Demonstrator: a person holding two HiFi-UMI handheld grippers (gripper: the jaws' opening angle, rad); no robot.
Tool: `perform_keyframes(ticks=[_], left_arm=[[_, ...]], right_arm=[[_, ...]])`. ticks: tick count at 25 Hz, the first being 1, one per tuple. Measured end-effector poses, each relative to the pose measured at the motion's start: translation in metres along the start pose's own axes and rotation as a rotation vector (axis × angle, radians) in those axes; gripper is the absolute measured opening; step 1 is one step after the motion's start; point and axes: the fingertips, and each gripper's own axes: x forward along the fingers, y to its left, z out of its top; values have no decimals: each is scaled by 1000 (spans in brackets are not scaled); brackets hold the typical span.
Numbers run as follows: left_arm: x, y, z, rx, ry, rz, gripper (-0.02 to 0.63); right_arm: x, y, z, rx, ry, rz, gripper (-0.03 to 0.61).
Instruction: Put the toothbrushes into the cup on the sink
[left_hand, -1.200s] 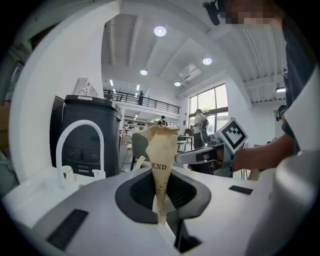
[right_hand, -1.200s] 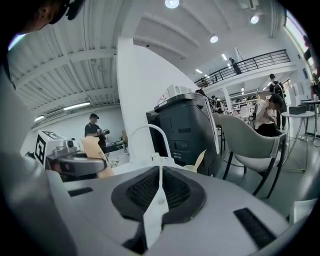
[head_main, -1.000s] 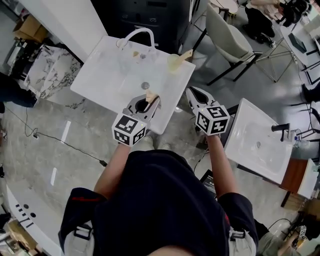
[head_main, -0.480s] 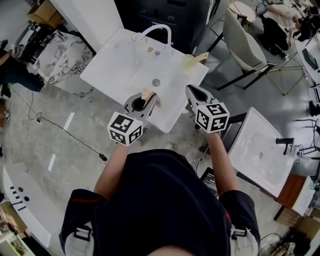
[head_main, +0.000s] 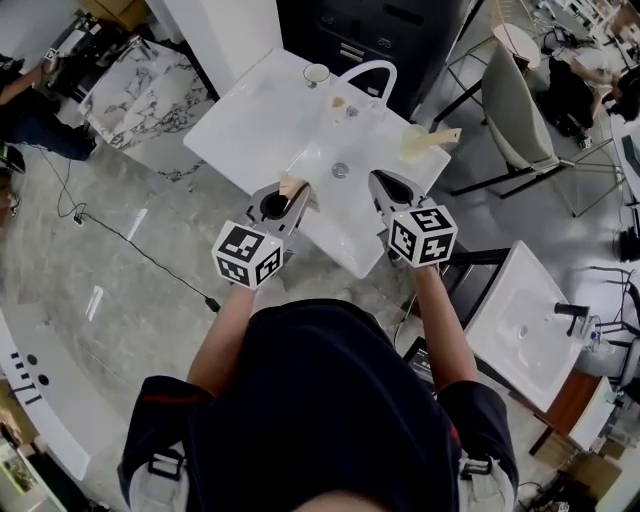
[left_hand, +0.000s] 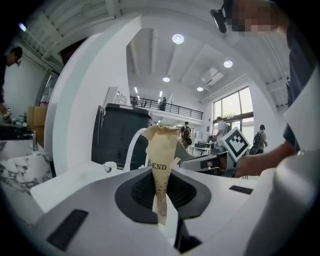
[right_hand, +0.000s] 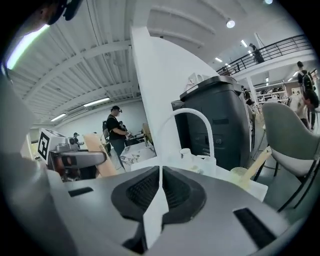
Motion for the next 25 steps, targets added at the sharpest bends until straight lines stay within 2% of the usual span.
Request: perform_keyframes(ticks=[14, 25], left_arm=[[-28, 112, 16, -15, -5, 19, 35], [-42, 175, 27, -29, -13, -21, 37]], right_arm=[[103, 61, 27, -12, 22, 39, 44], [161, 88, 45, -12, 41, 7, 44]])
